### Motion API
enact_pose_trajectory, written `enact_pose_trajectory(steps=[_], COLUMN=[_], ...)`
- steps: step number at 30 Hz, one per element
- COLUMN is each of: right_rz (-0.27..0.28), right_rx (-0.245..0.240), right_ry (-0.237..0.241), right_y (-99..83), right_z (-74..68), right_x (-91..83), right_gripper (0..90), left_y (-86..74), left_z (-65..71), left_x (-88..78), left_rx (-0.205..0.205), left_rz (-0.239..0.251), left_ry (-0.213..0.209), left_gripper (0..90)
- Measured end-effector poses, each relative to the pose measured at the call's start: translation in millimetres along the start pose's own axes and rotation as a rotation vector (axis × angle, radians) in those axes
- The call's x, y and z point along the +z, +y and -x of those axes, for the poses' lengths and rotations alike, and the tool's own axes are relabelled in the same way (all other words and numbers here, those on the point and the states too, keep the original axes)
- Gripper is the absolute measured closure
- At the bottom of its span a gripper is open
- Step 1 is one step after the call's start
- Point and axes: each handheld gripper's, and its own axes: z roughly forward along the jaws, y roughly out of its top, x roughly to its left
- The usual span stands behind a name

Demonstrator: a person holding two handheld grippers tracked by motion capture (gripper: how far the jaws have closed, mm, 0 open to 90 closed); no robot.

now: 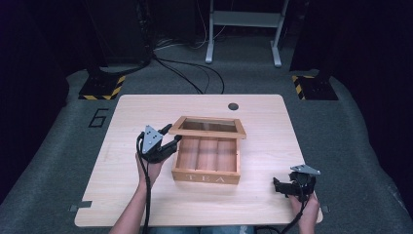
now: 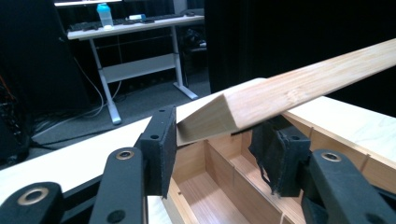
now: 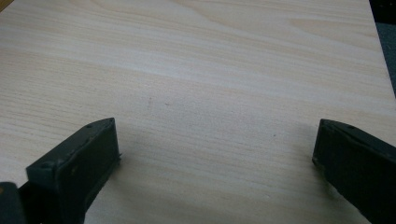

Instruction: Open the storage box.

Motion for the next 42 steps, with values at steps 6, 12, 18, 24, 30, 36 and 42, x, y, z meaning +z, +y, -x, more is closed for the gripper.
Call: enact_pose_trajectory(steps=[6,12,18,24,30,36,42], right_rz=[0.0,0.005,0.005,0.005,0.004,0.005,-0.002], right_rx=[0.0,0.013,0.013,0.017,0.014,0.017,0.002], right_ry=[0.0,0.001,0.002,0.001,0.0,0.002,0.002], right_y=[0.0,0.2,0.2,0.3,0.3,0.3,0.2], right_z=[0.0,-0.8,-0.8,-1.0,-0.8,-1.0,0.0], right_x=[0.0,0.2,0.2,0.2,0.1,0.1,-0.1], right_gripper=[0.0,0.0,0.0,0.0,0.0,0.0,0.0], left_y=[5.6,13.5,19.8,28.8,39.3,47.2,50.7], left_z=[-3.8,-10.3,-13.1,-17.6,-24.4,-28.8,-30.7], left_x=[1.8,5.9,9.4,13.8,20.3,25.8,28.6], left_rx=[-0.004,-0.011,-0.018,-0.024,-0.028,-0.033,-0.036], left_rz=[0.007,0.007,0.001,-0.023,-0.039,-0.053,-0.057], left_ry=[0.005,0.008,0.011,0.005,-0.006,-0.007,-0.01], left_gripper=[56.7,60.4,60.9,61.5,61.8,62.2,62.4])
